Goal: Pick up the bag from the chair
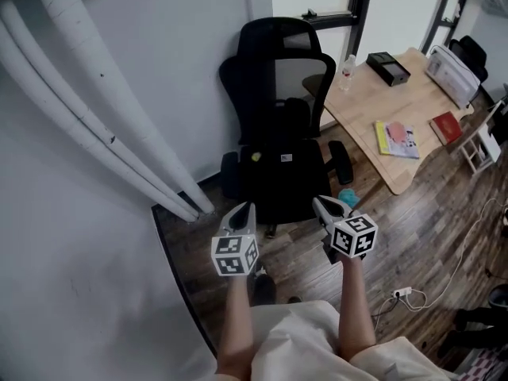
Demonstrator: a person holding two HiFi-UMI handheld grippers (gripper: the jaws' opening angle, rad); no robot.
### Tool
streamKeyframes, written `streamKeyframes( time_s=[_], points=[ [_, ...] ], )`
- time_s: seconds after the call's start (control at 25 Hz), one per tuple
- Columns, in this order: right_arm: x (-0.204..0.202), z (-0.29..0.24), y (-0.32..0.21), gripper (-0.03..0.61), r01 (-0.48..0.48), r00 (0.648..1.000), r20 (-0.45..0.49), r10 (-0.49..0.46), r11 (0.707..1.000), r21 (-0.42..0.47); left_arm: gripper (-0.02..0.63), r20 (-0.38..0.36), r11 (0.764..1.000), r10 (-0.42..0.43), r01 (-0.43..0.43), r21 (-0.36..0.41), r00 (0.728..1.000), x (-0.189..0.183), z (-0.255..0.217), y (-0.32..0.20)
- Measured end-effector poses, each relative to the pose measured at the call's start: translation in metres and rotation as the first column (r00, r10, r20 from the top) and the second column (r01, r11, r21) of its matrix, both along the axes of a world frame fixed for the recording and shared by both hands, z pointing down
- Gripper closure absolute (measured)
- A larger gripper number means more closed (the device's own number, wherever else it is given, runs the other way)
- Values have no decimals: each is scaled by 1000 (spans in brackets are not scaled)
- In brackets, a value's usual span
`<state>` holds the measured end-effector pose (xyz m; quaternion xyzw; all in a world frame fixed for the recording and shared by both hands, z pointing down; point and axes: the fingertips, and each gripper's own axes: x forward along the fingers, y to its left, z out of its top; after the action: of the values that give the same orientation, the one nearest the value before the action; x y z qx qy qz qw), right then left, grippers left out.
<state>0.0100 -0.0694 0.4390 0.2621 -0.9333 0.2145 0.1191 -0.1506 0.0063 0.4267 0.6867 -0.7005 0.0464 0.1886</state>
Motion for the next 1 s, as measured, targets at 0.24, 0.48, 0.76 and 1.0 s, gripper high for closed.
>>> streamKeyframes(
  time_s=[0.24,0.48,0.76,1.0],
  points=[
    [-47,16,-54,578,-104,987,-123,107,994,26,607,-68,1000,26,-25,19,997,-60,1,-68],
    [-58,24,-91,578,-214,976,-41,214,977,-1,607,-152,998,60,-62,-10,987,-88,35,-112],
    [-62,45,-119,578,-273,960,-78,270,961,-38,607,-184,993,85,-99,-69,979,-101,61,-142],
    [-71,79,-167,578,-314,949,-53,310,942,-117,607,-172,982,101,-126,-141,980,-105,93,-180]
  ],
)
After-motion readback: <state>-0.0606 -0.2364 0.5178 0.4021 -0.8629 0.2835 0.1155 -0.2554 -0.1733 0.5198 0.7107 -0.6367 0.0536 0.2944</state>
